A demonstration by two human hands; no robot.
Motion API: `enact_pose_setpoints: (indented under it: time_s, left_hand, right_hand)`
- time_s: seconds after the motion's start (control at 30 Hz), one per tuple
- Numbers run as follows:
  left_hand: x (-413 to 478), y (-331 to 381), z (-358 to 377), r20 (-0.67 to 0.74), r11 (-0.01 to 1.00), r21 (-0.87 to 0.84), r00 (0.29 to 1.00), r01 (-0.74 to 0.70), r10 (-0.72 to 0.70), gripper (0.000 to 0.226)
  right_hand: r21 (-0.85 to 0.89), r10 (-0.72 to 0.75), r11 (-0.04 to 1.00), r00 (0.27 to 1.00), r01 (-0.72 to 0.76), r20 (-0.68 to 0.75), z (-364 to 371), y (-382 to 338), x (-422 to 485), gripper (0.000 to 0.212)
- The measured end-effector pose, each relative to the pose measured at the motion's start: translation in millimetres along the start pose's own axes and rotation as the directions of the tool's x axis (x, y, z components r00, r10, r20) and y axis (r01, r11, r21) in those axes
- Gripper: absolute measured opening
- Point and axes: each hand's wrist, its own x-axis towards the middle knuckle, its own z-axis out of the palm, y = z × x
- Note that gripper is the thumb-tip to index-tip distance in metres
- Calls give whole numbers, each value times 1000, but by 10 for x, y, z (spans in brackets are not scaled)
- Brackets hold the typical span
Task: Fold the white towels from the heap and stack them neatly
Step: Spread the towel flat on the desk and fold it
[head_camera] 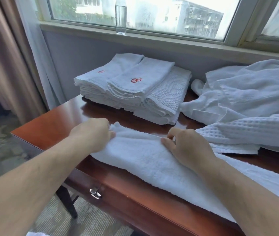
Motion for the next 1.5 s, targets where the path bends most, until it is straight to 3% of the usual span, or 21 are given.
enact_pose_setpoints:
  time_s: [0.07, 0.13, 0.2, 0.27, 0.4, 0.63, 0.7, 0.8, 0.9, 1.0, 1.07, 1.23, 1.5]
  left_hand:
    - [-80, 74, -12, -129, 992, 129, 991, -14, 31, 24]
    - [-174, 211, 28, -255, 970, 163, 942, -181, 219, 26]
    - [-310, 418, 78, -236, 887, 30, 859, -460, 453, 33]
    - [-414, 633, 166, -98, 794, -119, 803, -596, 588, 41]
    - [-449, 777, 394, 132, 810, -85, 799, -580, 586, 55]
    - [-413, 831, 475, 177, 862, 26, 851, -506, 494, 61]
    - [-415, 1056, 466, 105, 865, 26, 862, -501, 496, 62]
    - [-508, 1600, 524, -39, 735, -51, 736, -677, 676, 49]
    - [-586, 2147, 599, -54, 617, -157, 631, -771, 774, 46]
    - [-600, 2537, 641, -83, 544, -114, 553, -831, 829, 32]
    - [-581, 2681, 691, -69, 545, -125, 556, -829, 829, 22]
    - [-466, 2783, 706, -138, 600, -144, 617, -787, 775, 29]
    - [-403, 2808, 706, -114, 710, 20, 704, -704, 701, 35]
  right_hand:
    - [4, 15, 1000, 1000, -15, 1, -30, 35, -47, 28]
    - [16, 35, 999, 999, -35, 8, -77, 105, -133, 27]
    - [26, 49, 998, 999, -50, 15, -129, 199, -243, 25]
    - [20, 80, 997, 997, -80, 14, -200, 315, -353, 27]
    - [-31, 169, 985, 985, -168, 26, -357, 656, -614, 32]
    - [-34, 234, 971, 968, -238, -90, -522, 1223, -1167, 35]
    - [-25, 231, 972, 969, -234, -84, -587, 1339, -1270, 36]
    - [-12, 242, 970, 967, -244, -78, -678, 1510, -1406, 37]
    - [-5, 251, 968, 964, -252, -92, -759, 1697, -1546, 38]
    - [7, 272, 962, 955, -273, -120, -847, 1934, -1714, 38]
    - [31, 301, 954, 946, -299, -123, -895, 2098, -1832, 38]
    - [36, 337, 941, 931, -335, -138, -1004, 2317, -1827, 39]
    - [30, 372, 928, 924, -371, -88, -951, 2535, -1758, 41]
